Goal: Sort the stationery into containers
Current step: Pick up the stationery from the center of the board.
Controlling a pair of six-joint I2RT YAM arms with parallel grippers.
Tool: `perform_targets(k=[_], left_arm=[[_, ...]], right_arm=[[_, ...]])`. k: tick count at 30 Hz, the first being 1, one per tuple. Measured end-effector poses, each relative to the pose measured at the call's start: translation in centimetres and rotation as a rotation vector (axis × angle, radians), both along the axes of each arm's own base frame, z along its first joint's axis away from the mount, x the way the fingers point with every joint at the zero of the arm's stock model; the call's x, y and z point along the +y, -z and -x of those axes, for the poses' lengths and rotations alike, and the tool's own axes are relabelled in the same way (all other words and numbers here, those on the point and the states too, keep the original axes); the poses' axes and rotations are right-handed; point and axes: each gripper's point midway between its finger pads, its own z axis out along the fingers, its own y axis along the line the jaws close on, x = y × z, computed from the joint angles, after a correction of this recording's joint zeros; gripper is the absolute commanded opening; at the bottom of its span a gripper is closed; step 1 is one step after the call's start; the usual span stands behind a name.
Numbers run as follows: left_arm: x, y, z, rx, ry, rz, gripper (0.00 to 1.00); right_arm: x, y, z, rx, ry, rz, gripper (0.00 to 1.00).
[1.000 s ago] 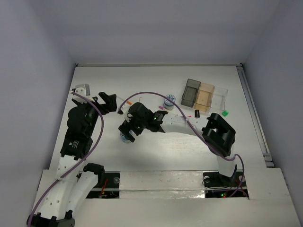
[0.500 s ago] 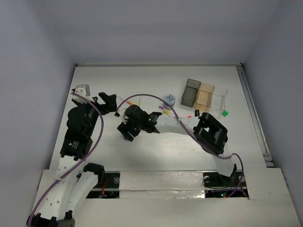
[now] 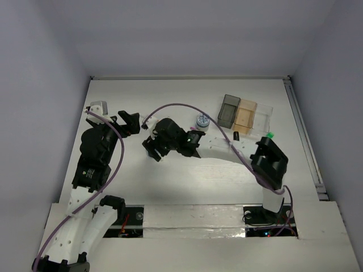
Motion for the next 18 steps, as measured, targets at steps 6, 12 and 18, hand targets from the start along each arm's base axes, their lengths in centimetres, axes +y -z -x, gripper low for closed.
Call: perform_targets(k=[6, 12, 18], left_arm=[[-0.1, -0.1, 0.1, -0.004, 0.007, 0.003, 0.99], [-0.4, -0.2, 0.2, -0.006, 0.018, 0.004, 0.99], [-0.5, -0.2, 0.3, -0.006, 0.027, 0.004, 0.99]], right_arm=[[-2.1, -10.1, -2.9, -0.123, 0.088, -0.199, 0.27], [-8.2, -12.8, -9.4, -0.185, 0.282, -0.236, 0.27], [-20.1, -10.3, -17.5, -0.186, 0.600, -0.133, 0.27]])
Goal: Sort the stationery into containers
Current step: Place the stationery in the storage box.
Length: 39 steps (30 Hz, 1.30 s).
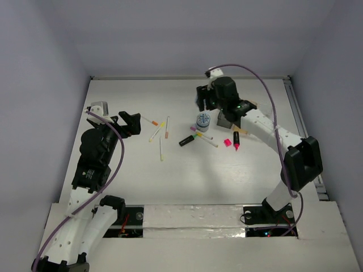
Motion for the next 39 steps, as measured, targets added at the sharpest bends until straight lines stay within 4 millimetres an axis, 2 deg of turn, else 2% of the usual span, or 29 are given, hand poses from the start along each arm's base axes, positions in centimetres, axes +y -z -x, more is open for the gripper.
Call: perform_targets(k=[3, 5, 8, 11, 16, 20, 23, 30, 33, 35, 36, 37, 39], left_arm=[[-0.2, 0.0, 0.0, 0.000, 0.011, 0.000, 0.99], [-0.4, 0.0, 0.1, -0.001, 0.022, 0.001, 0.99], [-0.6, 0.0, 0.2, -0.001, 0.035, 0.001, 0.99], [-0.7, 0.0, 0.2, 0.001, 0.043, 0.001, 0.99], [-0.9, 0.2, 0.1, 0.006, 0.050, 0.000, 0.99], [-1.0, 0.4, -0.1, 0.014, 0.053, -0.001, 0.99], [-1.1, 0.6, -0.2, 0.022, 0.056, -0.003, 0.99], [-1.2, 1.0, -0.4, 0.037, 0.061, -0.006, 0.99], [-1.3, 1.2, -0.6, 0.043, 0.063, -0.007, 0.99], [-1.3, 1.4, -0.7, 0.049, 0.064, -0.008, 0.99], [-1.3, 1.4, -0.7, 0.050, 0.064, -0.008, 0.99], [-1.3, 1.5, -0.7, 0.052, 0.064, -0.009, 0.99], [-1.4, 1.5, -0.8, 0.054, 0.065, -0.009, 0.99]], right_arm=[[-6.8, 1.1, -2.9, 0.023, 0.168, 0.019, 0.27], [-10.5, 2.0, -4.0, 0.044, 0.258, 0.027, 0.27], [-14.8, 3.2, -4.7, 0.081, 0.349, 0.028, 0.27], [-16.9, 3.9, -5.3, 0.103, 0.393, 0.023, 0.27], [-17.5, 6.8, -6.6, 0.166, 0.397, 0.022, 0.27], [-17.2, 9.5, -7.1, 0.224, 0.379, 0.028, 0.28], [-16.9, 10.8, -7.2, 0.255, 0.367, 0.032, 0.29], [-16.7, 10.9, -8.9, 0.247, 0.364, 0.024, 0.30], [-16.8, 11.2, -9.5, 0.247, 0.368, 0.025, 0.34], [-16.8, 11.8, -9.7, 0.256, 0.373, 0.030, 0.43], [-16.8, 12.0, -9.7, 0.260, 0.374, 0.033, 0.50], [-16.9, 12.4, -9.8, 0.266, 0.376, 0.036, 0.66], [-16.9, 12.8, -10.1, 0.271, 0.382, 0.041, 0.79]])
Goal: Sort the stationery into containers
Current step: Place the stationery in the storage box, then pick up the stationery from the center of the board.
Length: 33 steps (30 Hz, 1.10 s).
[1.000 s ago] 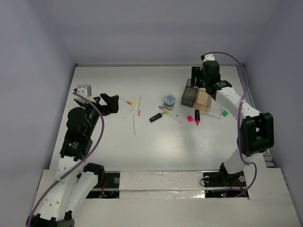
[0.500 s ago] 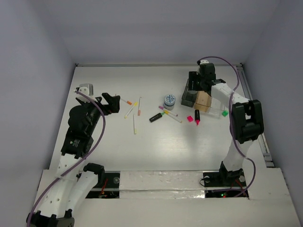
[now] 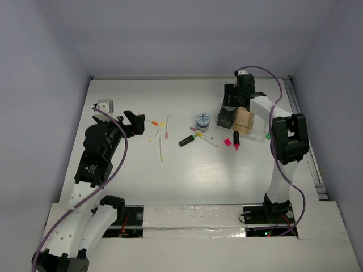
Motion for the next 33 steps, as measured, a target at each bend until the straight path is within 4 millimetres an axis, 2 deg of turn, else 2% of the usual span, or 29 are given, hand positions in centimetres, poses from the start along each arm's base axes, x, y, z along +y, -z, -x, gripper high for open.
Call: perform_targets(k=[1, 3, 8, 12, 16, 18, 22, 25, 33], left_arm=[[0.0, 0.0, 0.0, 0.000, 0.000, 0.000, 0.99], [0.0, 0.0, 0.0, 0.002, 0.001, 0.000, 0.99], [-0.1, 0.0, 0.0, 0.001, 0.003, 0.000, 0.99], [-0.1, 0.0, 0.0, 0.001, 0.003, 0.000, 0.99], [-0.1, 0.0, 0.0, 0.001, 0.004, 0.001, 0.99], [-0.1, 0.0, 0.0, 0.001, 0.005, 0.001, 0.99], [-0.1, 0.0, 0.0, 0.001, 0.008, 0.001, 0.99], [-0.2, 0.0, 0.1, 0.000, 0.011, 0.001, 0.99], [-0.2, -0.3, 0.3, -0.011, 0.013, 0.004, 0.99]], right_arm=[[0.0, 0.2, -0.1, 0.002, 0.002, 0.001, 0.88], [-0.1, 0.2, -0.1, 0.003, 0.004, 0.003, 0.92], [0.1, -1.2, -0.4, -0.038, 0.001, -0.010, 0.95], [0.8, -3.7, 0.6, -0.097, -0.030, -0.050, 0.95], [3.1, -6.2, 2.6, -0.146, -0.101, -0.085, 1.00], [5.8, -6.9, 3.4, -0.159, -0.167, -0.095, 1.00], [11.7, -5.9, 5.9, -0.129, -0.312, -0.092, 1.00], [14.4, -4.4, 7.5, -0.082, -0.389, -0.090, 1.00], [14.1, 0.1, 7.9, 0.042, -0.385, -0.053, 0.96]])
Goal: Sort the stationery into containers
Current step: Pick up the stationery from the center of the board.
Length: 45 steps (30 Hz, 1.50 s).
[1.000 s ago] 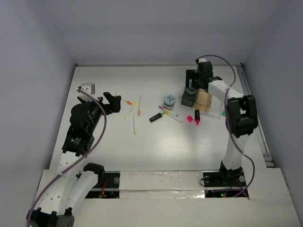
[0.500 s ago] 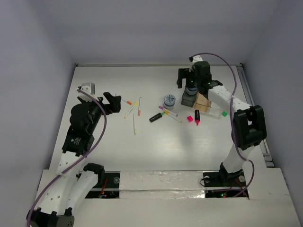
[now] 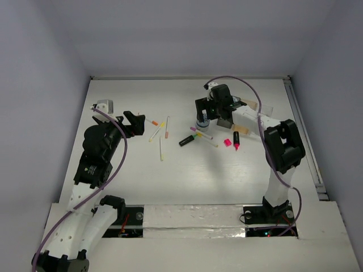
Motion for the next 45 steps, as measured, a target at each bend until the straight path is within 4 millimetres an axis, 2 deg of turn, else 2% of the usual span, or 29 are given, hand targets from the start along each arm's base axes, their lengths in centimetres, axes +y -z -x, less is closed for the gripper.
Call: perform_targets(k=[3, 8, 10, 16, 27, 32, 38, 45], left_arm=[[0.0, 0.0, 0.0, 0.000, 0.001, 0.000, 0.99], [0.0, 0.0, 0.0, 0.000, 0.002, 0.000, 0.99], [0.0, 0.0, 0.0, 0.000, 0.003, 0.000, 0.99], [-0.1, 0.0, 0.0, 0.000, 0.006, 0.000, 0.99], [-0.2, 0.0, 0.1, 0.000, 0.012, 0.001, 0.99], [-0.2, 0.0, 0.1, 0.000, 0.013, 0.001, 0.99], [-0.2, 0.0, 0.1, 0.000, 0.014, 0.001, 0.99], [-0.3, 0.0, 0.1, 0.000, 0.016, 0.001, 0.99]], right_arm=[[0.0, 1.1, 0.3, 0.030, 0.000, 0.011, 0.92], [0.6, 1.0, 0.4, 0.028, -0.011, 0.010, 0.81], [1.0, 0.9, 0.5, 0.029, -0.018, 0.011, 0.80], [1.6, 0.8, 0.7, 0.031, -0.030, 0.021, 0.90], [1.8, 0.9, 0.9, 0.039, -0.036, 0.017, 0.90], [2.2, 0.9, 1.2, 0.049, -0.053, 0.002, 0.94], [2.9, 0.9, 1.7, 0.064, -0.081, -0.028, 0.94], [3.2, 0.8, 1.8, 0.068, -0.095, -0.042, 0.87]])
